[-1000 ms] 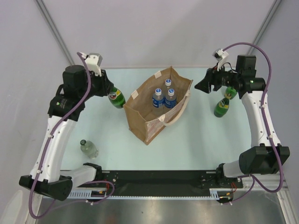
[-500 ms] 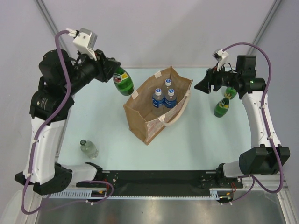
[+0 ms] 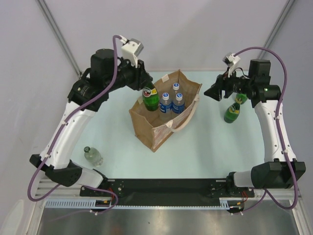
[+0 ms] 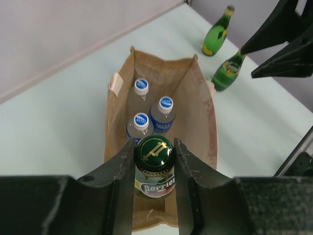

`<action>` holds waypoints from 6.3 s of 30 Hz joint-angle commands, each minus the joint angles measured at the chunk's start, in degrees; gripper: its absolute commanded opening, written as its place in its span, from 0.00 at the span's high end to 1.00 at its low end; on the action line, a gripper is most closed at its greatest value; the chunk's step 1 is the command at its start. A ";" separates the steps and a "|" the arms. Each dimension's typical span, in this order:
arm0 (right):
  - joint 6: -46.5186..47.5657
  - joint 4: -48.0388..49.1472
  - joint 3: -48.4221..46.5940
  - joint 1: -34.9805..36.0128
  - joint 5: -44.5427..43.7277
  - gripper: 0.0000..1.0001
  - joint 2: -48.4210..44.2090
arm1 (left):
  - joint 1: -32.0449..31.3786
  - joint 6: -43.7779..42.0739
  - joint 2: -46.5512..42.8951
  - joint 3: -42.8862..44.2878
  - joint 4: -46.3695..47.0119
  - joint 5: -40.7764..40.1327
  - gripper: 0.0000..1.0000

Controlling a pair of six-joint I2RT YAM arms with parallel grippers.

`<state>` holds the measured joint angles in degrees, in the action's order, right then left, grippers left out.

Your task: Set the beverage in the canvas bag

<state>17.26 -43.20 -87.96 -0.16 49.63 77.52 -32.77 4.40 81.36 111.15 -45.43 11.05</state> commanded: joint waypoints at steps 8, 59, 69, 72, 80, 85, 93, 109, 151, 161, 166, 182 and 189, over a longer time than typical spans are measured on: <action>27.19 -15.76 -1.16 5.34 14.10 0.30 -1.40 | -0.54 -1.50 -2.79 -15.60 18.08 -1.82 1.00; 41.30 -21.41 -9.42 23.74 5.12 0.43 8.18 | -0.62 -1.42 -3.40 -47.79 43.85 -9.47 0.33; 18.80 -9.98 -10.83 8.45 6.89 0.32 4.14 | -0.62 -0.89 -9.37 -43.04 39.72 -10.61 0.12; 12.11 -6.38 -8.63 4.92 3.12 0.29 2.91 | -0.62 -0.28 -11.83 -42.25 38.84 -12.09 0.07; 2.44 -1.10 -2.31 -6.86 -6.90 0.27 -1.14 | -0.54 2.97 -18.16 -41.63 33.13 -16.93 0.00; -4.95 2.33 2.62 -13.28 -19.55 0.26 -1.49 | -0.36 6.67 -23.35 -43.65 29.44 -18.87 0.00; -6.88 1.37 2.89 -14.95 -30.02 0.25 4.22 | -0.19 12.03 -32.31 -50.77 26.89 -22.65 0.00; -5.48 -0.66 1.83 -13.81 -35.47 0.30 15.38 | -0.10 14.40 -39.09 -54.38 21.97 -25.73 0.00; 6.83 -6.90 -17.03 -3.01 -22.74 1.00 1.76 | -0.01 14.84 -41.28 -51.65 11.77 -26.87 0.00; -0.29 -6.46 -40.17 7.80 -16.85 1.00 7.82 | -0.01 20.63 -42.43 -51.21 12.38 -24.24 0.00; -1.88 -4.70 -42.03 15.88 -15.70 1.00 9.49 | -0.10 27.04 -42.60 -52.00 13.70 -21.25 0.00; 0.94 -5.49 -41.06 33.65 -17.20 1.00 16.61 | -0.01 40.15 -32.33 -50.95 13.96 -6.84 0.00; 2.96 -6.55 -34.65 34.97 -16.76 1.00 16.00 | -0.10 41.83 -28.72 -50.68 14.05 -4.46 0.00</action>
<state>18.33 -55.59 -124.36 34.20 31.77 96.23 -33.19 43.92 52.21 57.89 -33.47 3.53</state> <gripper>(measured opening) 0.366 0.996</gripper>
